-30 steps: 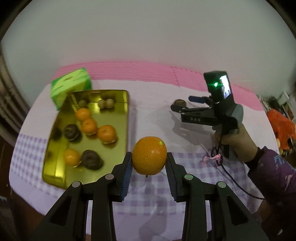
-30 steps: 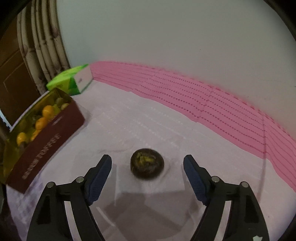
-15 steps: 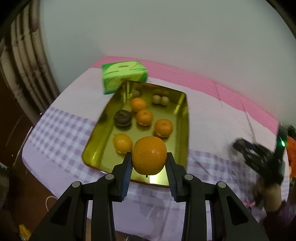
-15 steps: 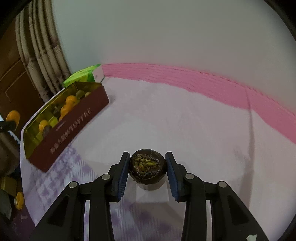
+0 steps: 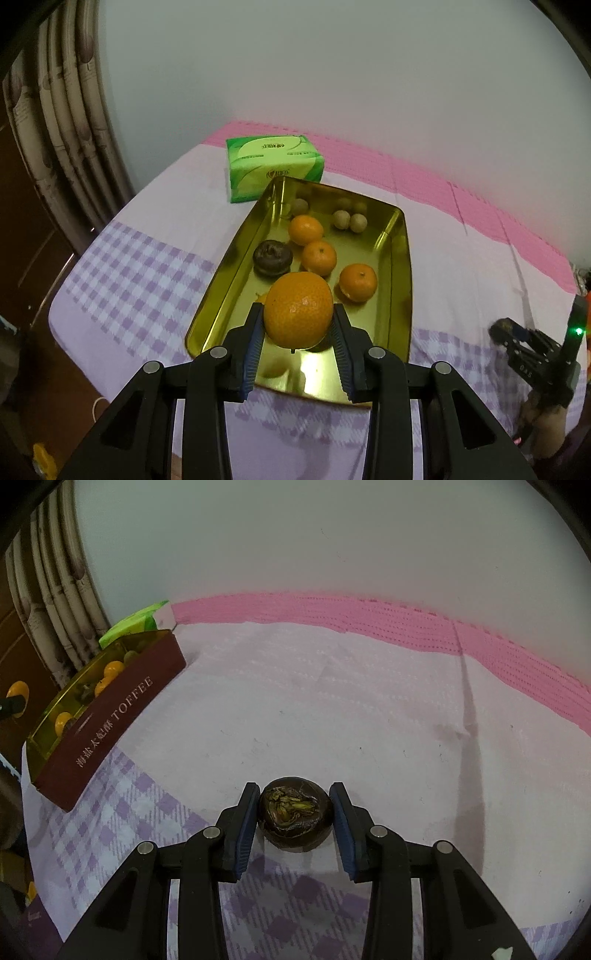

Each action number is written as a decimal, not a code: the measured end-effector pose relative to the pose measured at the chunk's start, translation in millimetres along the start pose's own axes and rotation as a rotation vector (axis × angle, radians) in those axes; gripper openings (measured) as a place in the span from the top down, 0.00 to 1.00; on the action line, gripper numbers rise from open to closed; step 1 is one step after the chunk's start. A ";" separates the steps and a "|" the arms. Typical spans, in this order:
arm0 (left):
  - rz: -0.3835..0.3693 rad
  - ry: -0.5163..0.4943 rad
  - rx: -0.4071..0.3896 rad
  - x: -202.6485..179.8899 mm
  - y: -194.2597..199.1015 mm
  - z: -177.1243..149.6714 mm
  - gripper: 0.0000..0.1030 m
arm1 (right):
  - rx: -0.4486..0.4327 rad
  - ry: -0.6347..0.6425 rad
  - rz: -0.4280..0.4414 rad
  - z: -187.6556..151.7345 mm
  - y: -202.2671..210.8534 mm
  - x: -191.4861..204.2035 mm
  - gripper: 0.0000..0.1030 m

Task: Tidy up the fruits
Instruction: 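Lower the mandarin into the tray and open the left gripper while the right gripper holds the passion fruit, then carry the passion fruit into the tray and open the right gripper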

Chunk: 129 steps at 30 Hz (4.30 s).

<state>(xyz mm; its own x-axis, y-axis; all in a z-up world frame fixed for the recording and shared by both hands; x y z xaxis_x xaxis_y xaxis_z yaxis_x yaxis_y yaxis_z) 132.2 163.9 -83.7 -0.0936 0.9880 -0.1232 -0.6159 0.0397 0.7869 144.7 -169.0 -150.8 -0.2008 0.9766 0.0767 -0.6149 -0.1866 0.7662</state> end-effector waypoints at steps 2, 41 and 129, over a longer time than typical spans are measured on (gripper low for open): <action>-0.001 -0.004 0.008 -0.6 -7.3 1.1 0.64 | 0.001 0.007 -0.009 -0.9 0.0 1.2 0.65; 0.024 -0.039 0.057 -10.2 -77.3 20.7 0.64 | 0.005 0.011 -0.010 -2.4 -1.2 2.2 0.63; 0.254 0.021 0.053 47.3 33.2 -41.5 0.10 | -0.047 0.207 0.255 58.8 74.7 207.7 0.64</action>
<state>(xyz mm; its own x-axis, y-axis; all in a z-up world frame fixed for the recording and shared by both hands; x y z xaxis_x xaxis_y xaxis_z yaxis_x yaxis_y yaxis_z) 74.8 205.8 -88.5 -0.2562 0.9640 0.0704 -0.5290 -0.2008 0.8245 101.9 26.2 -40.1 -0.5008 0.8562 0.1272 -0.5586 -0.4319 0.7081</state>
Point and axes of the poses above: each gripper's, at about its wrist camera, not at the fingertips, and y roughly against the way its jaws point, x to its left, z to its top, the point moved 10 cm from there along -y, roughly the way its jaws point
